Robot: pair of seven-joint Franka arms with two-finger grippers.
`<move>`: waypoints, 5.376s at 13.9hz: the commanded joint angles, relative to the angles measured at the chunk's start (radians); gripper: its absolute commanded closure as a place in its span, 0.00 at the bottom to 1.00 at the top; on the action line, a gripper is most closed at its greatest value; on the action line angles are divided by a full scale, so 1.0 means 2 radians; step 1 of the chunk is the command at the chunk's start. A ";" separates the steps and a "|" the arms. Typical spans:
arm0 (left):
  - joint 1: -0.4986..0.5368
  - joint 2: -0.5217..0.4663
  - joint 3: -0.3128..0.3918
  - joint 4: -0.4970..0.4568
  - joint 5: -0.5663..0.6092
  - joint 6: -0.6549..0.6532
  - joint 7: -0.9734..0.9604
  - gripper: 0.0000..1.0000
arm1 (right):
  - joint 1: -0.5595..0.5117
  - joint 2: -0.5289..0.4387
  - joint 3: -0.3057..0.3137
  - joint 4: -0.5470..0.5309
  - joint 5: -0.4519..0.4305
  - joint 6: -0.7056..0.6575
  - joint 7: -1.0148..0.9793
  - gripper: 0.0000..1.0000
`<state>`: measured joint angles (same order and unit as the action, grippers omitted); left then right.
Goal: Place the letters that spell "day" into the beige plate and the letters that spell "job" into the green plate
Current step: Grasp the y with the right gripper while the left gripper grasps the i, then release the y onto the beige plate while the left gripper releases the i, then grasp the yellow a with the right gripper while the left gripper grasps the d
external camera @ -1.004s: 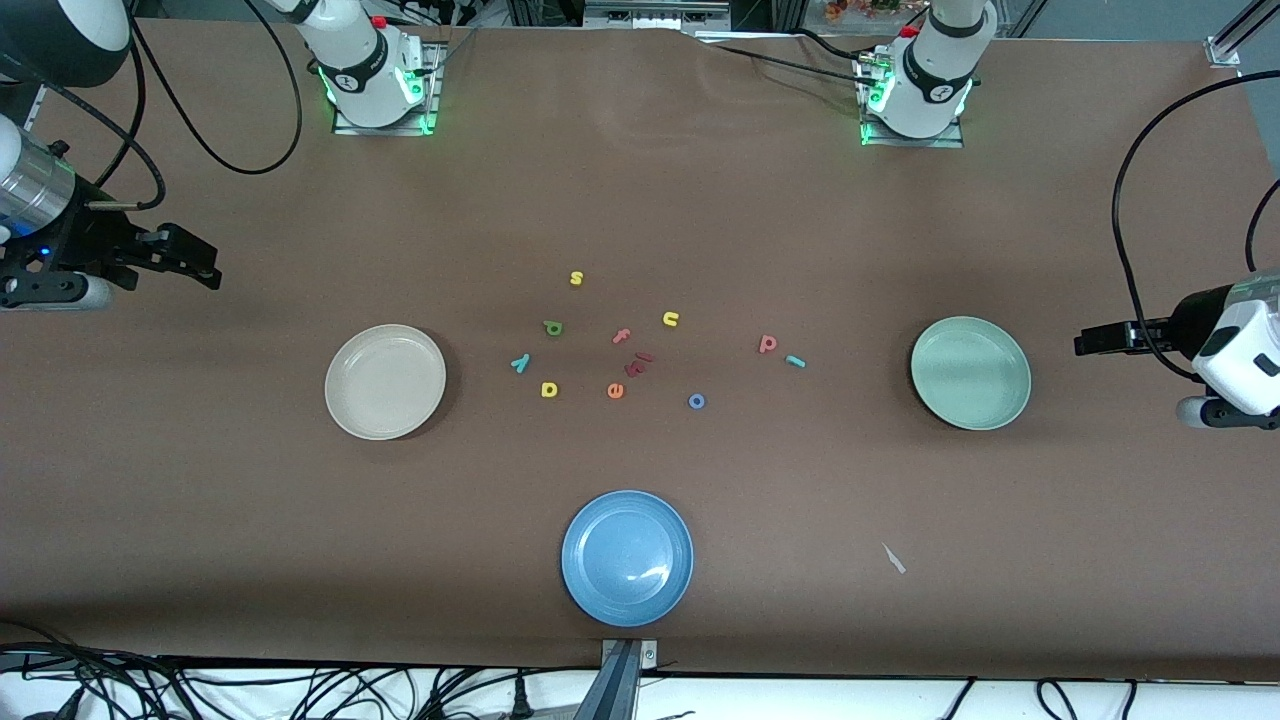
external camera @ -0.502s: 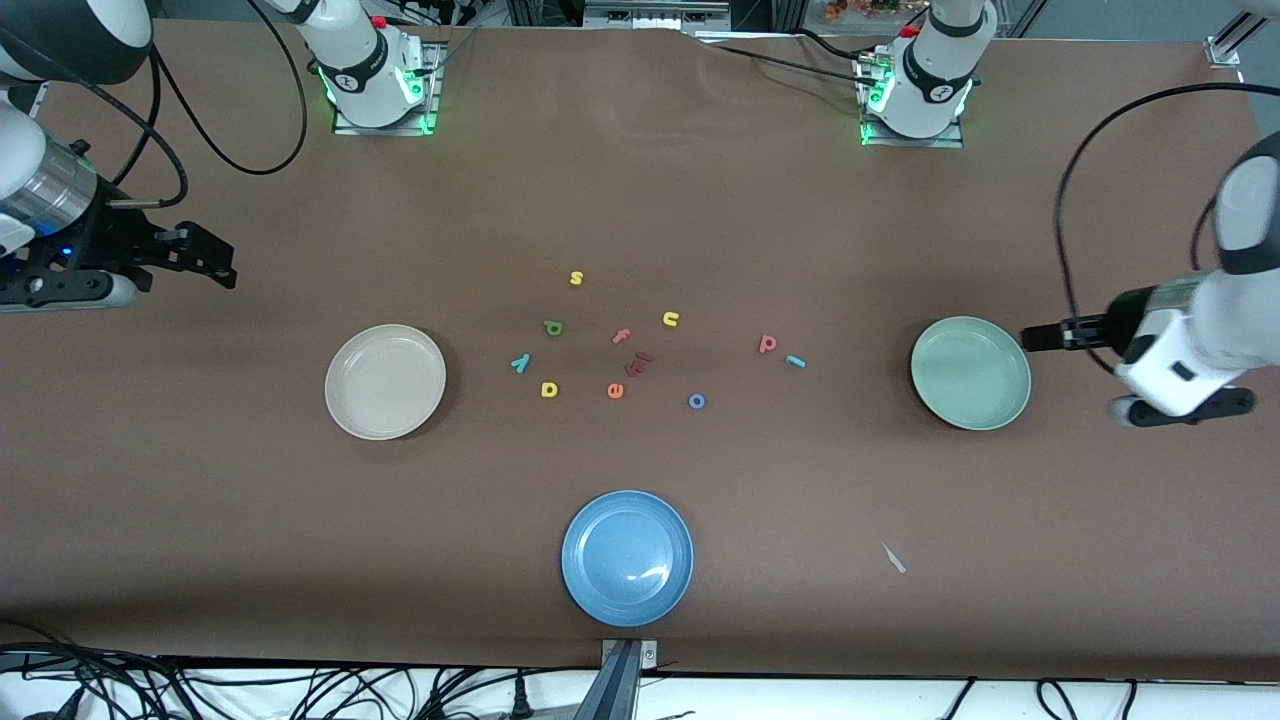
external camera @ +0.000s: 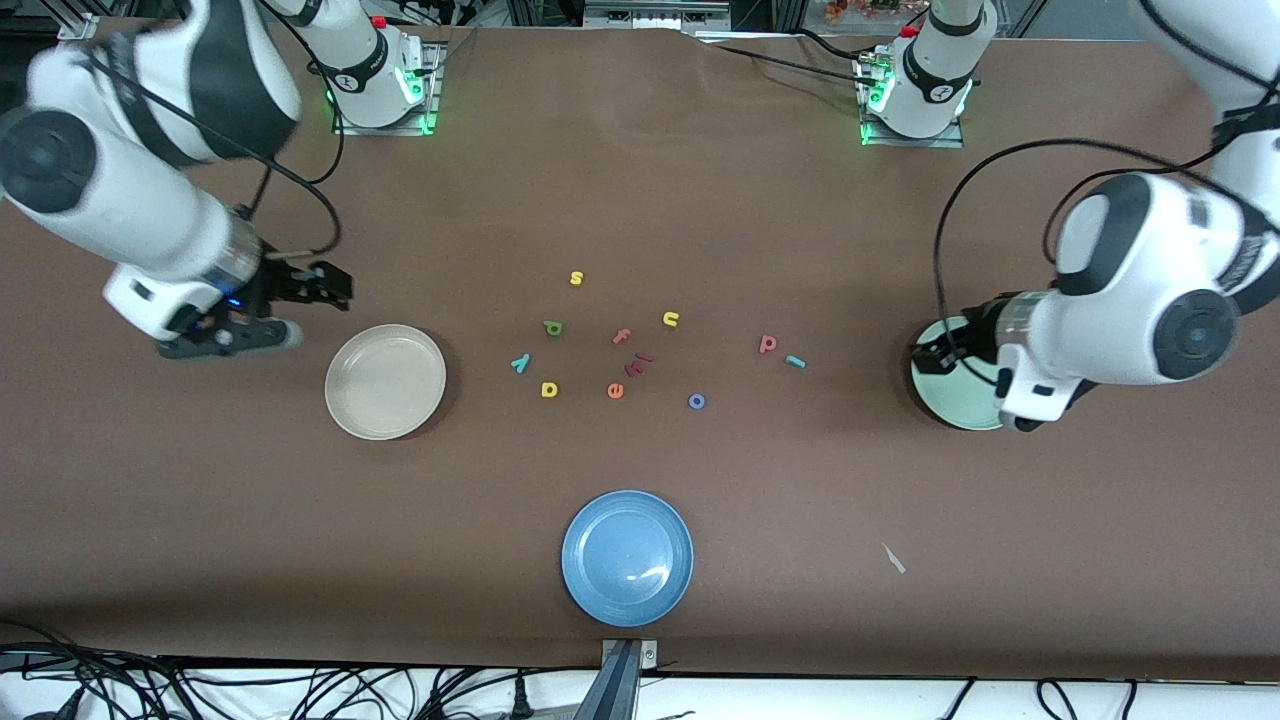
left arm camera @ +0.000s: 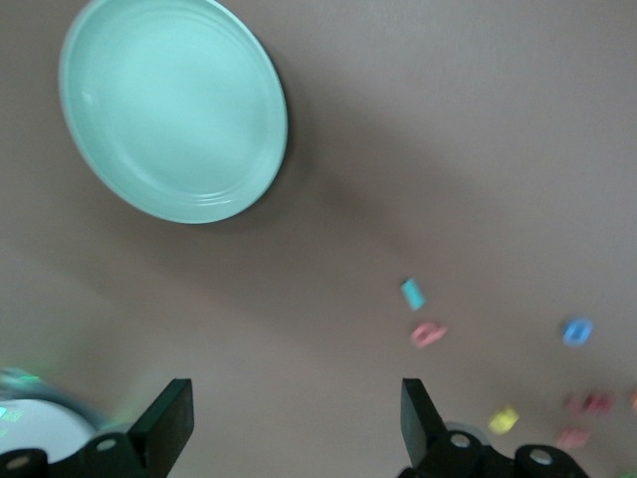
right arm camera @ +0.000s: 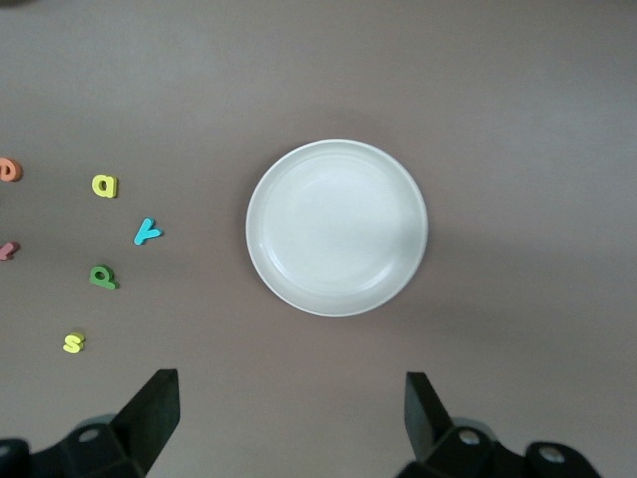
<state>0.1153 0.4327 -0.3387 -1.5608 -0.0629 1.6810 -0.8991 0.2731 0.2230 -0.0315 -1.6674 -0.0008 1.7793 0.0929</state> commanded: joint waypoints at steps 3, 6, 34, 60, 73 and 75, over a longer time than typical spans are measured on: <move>-0.040 -0.002 0.001 -0.131 -0.015 0.196 -0.148 0.01 | 0.038 0.059 -0.003 0.008 0.000 0.051 0.167 0.00; -0.068 0.000 0.002 -0.203 -0.013 0.306 -0.215 0.01 | 0.073 0.096 -0.004 0.004 -0.002 0.087 0.288 0.00; 0.072 -0.011 0.005 -0.191 0.045 0.148 0.099 1.00 | 0.148 0.170 -0.011 -0.075 -0.007 0.274 0.520 0.94; 0.027 0.110 -0.180 -0.191 0.277 0.334 -0.257 0.19 | 0.130 0.199 0.019 -0.002 0.008 0.249 0.239 0.00; 0.014 0.152 -0.181 -0.189 0.351 0.342 -0.235 0.39 | 0.140 0.284 0.019 0.048 0.007 0.292 0.216 0.41; 0.014 0.153 -0.181 -0.191 0.351 0.342 -0.235 0.45 | 0.140 0.284 0.019 0.048 -0.003 0.292 0.215 0.68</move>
<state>0.1380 0.7271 -0.6993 -1.9492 0.6096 2.3651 -1.3811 0.5524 0.7711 0.0036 -1.6007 0.0116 2.3636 0.5365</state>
